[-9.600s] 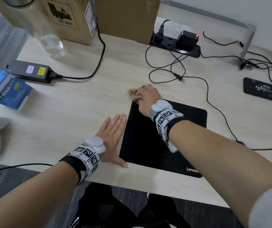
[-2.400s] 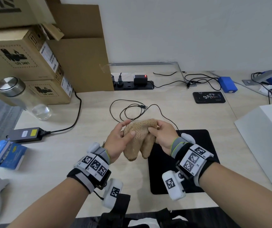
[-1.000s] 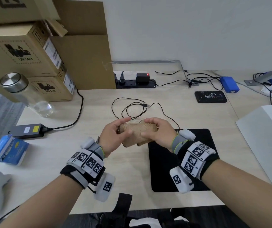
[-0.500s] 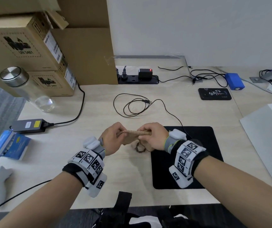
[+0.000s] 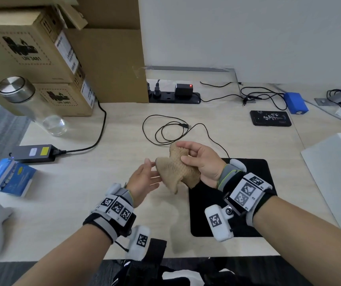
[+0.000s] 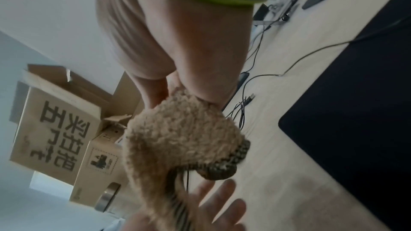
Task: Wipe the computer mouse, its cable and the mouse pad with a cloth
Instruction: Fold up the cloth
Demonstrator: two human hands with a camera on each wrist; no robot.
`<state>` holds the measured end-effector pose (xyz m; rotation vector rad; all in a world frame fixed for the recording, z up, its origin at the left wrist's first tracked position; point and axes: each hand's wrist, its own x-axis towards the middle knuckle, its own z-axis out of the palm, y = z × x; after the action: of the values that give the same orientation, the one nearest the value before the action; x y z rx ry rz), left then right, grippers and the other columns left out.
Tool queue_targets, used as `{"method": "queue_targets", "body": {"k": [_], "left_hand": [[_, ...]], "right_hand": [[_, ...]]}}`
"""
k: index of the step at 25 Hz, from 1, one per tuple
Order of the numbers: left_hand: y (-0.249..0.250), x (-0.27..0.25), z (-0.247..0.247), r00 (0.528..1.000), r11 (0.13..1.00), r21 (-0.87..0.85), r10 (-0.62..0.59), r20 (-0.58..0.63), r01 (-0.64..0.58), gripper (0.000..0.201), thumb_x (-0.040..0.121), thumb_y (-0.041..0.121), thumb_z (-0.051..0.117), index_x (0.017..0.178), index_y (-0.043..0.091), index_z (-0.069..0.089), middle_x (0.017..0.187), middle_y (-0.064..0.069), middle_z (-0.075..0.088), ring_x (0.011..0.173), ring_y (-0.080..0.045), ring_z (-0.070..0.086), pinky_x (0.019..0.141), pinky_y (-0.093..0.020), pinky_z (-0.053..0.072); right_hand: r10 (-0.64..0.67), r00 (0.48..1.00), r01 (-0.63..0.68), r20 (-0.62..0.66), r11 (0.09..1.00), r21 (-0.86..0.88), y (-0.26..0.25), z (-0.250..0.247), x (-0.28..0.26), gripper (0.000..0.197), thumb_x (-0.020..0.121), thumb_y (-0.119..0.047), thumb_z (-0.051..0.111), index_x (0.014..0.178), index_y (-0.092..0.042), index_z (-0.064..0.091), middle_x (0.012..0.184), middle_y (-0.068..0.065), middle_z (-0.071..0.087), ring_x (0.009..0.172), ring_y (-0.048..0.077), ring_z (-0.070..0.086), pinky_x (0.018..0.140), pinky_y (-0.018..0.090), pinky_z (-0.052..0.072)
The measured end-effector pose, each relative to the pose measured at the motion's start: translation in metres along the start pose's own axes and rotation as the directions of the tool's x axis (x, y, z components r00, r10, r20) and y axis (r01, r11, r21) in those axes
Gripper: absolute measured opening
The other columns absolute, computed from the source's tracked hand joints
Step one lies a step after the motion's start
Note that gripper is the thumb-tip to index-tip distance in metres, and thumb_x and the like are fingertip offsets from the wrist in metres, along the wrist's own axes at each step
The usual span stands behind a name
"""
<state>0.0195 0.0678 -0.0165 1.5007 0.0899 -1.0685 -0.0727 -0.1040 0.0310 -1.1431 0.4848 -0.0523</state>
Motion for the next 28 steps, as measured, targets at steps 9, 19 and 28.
{"method": "queue_targets", "body": {"k": [9, 19, 28], "left_hand": [[0.01, -0.009, 0.027, 0.941, 0.957, -0.241, -0.075, 0.329, 0.161, 0.086, 0.085, 0.078, 0.018, 0.132, 0.016, 0.055, 0.125, -0.011, 0.066, 0.114, -0.027, 0.063, 0.095, -0.041, 0.046], [0.023, 0.004, 0.003, 0.988, 0.955, -0.265, 0.151, 0.043, -0.135, 0.09, 0.084, 0.019, 0.073, 0.153, 0.026, 0.016, 0.137, -0.014, 0.047, 0.116, -0.037, 0.058, 0.052, -0.037, 0.055], [0.019, 0.014, -0.018, 0.856, 0.41, 0.802, 0.465, 0.226, -0.434, 0.027, 0.081, 0.008, 0.069, 0.102, 0.025, 0.074, 0.099, 0.005, 0.06, 0.091, -0.016, 0.06, 0.07, -0.014, 0.044]], "right_hand": [[-0.017, 0.996, -0.001, 0.087, 0.978, 0.208, -0.015, 0.007, -0.009, 0.059, 0.069, 0.011, 0.054, 0.125, -0.009, 0.055, 0.117, 0.011, 0.062, 0.105, 0.02, 0.059, 0.096, 0.036, 0.047], [0.013, 0.997, -0.029, -0.08, 0.981, -0.193, 0.006, -0.001, -0.005, 0.05, 0.078, 0.012, 0.067, 0.113, -0.023, 0.062, 0.124, 0.017, 0.058, 0.096, 0.022, 0.063, 0.088, 0.038, 0.054], [-0.201, 0.978, 0.043, -0.051, 0.437, -0.898, 0.036, 0.005, 0.009, 0.015, 0.078, -0.018, 0.076, 0.091, -0.014, 0.07, 0.095, -0.003, 0.053, 0.083, 0.014, 0.051, 0.07, 0.022, 0.036]]}}
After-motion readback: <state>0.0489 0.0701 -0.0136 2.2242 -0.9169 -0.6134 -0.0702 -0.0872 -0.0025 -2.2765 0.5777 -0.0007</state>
